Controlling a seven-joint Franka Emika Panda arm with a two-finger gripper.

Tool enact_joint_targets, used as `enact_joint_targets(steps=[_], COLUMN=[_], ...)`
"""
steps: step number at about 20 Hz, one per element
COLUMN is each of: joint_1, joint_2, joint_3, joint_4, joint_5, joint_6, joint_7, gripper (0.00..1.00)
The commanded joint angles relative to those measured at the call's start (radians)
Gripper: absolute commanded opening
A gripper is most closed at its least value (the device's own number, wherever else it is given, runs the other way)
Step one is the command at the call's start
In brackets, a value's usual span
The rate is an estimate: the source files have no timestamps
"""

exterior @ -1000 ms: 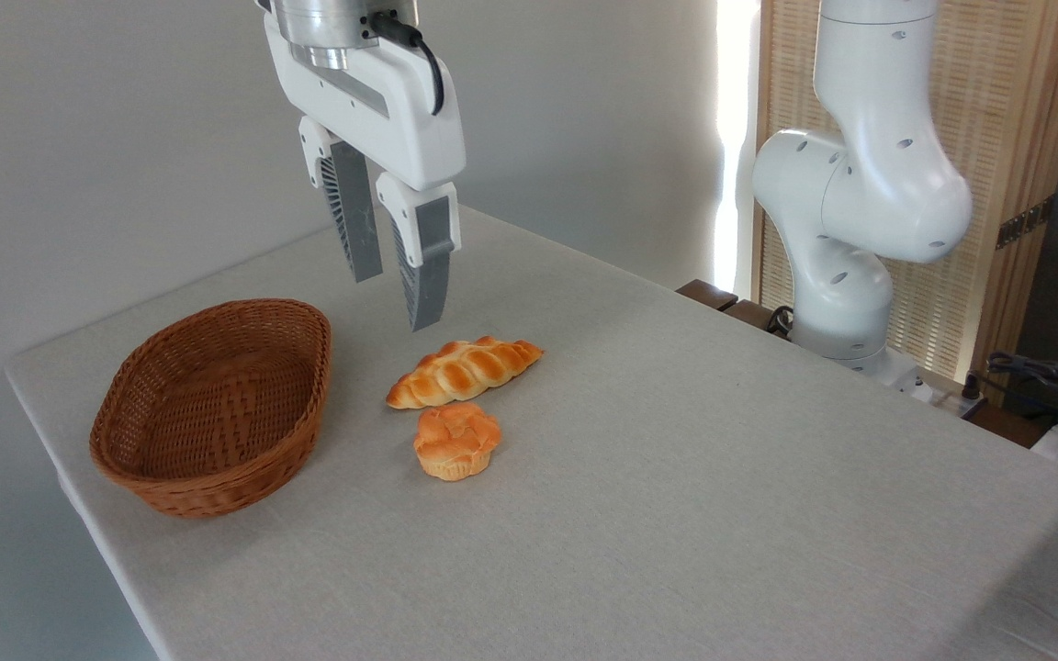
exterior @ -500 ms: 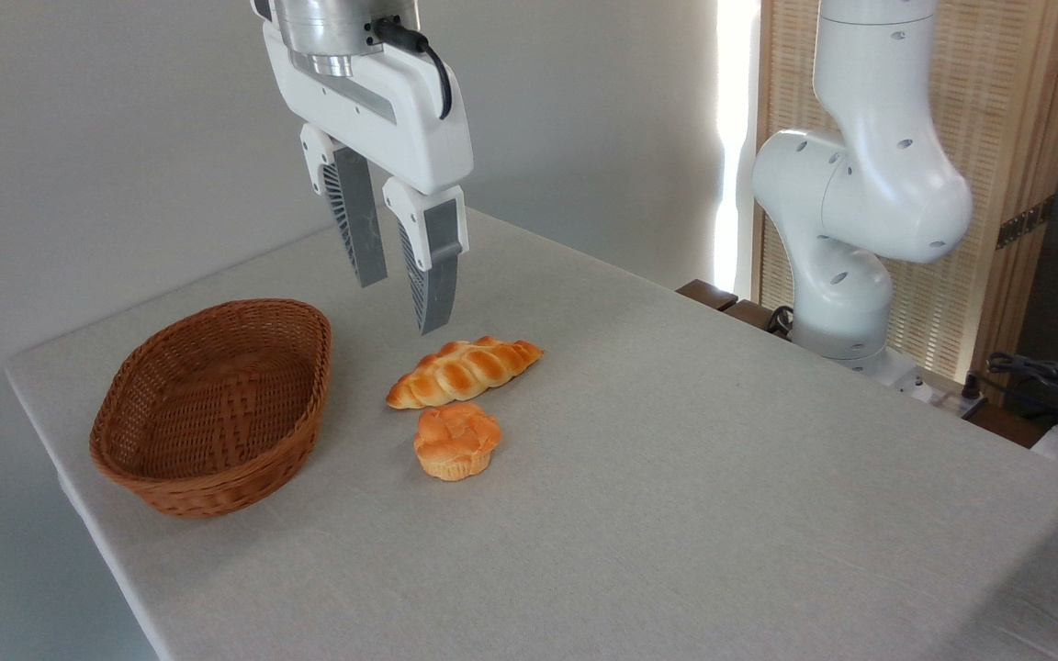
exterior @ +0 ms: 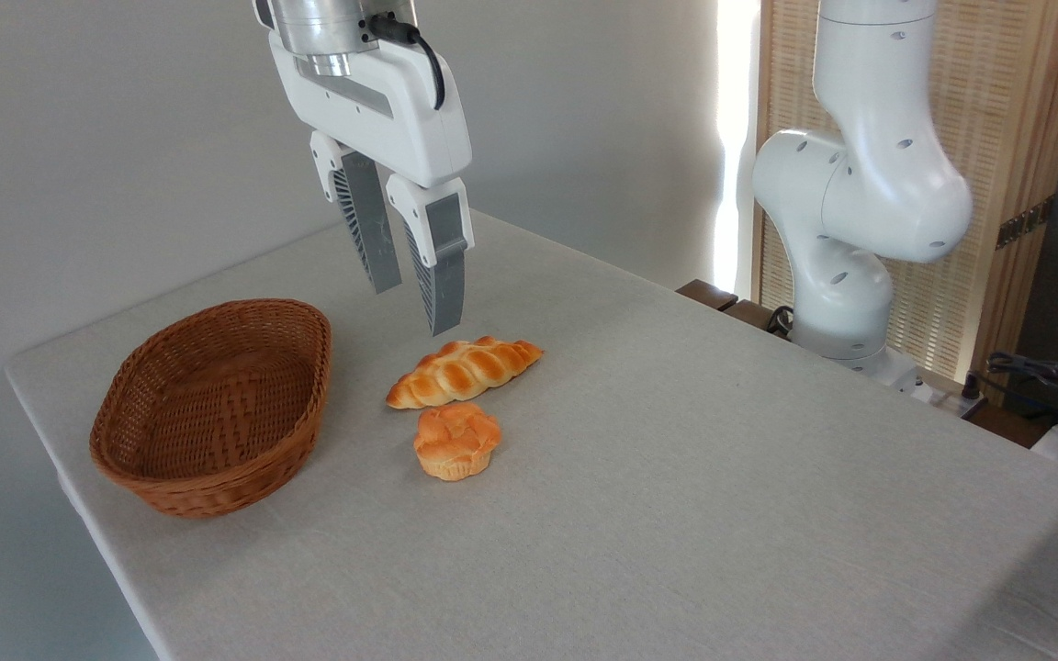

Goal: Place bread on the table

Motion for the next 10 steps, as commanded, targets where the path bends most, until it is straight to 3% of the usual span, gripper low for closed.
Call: enact_joint_targets(steps=[1,10], joint_1=[0.002,0.002], joint_2=[0.017,0.017], joint_3=[-0.004,0.001], joint_4=[0.033,0.033], joint_5=[0.023,0.035], joint_6=[-0.028,-0.020], joint_7=[-0.018,-0.021], gripper=[1.00,1.00])
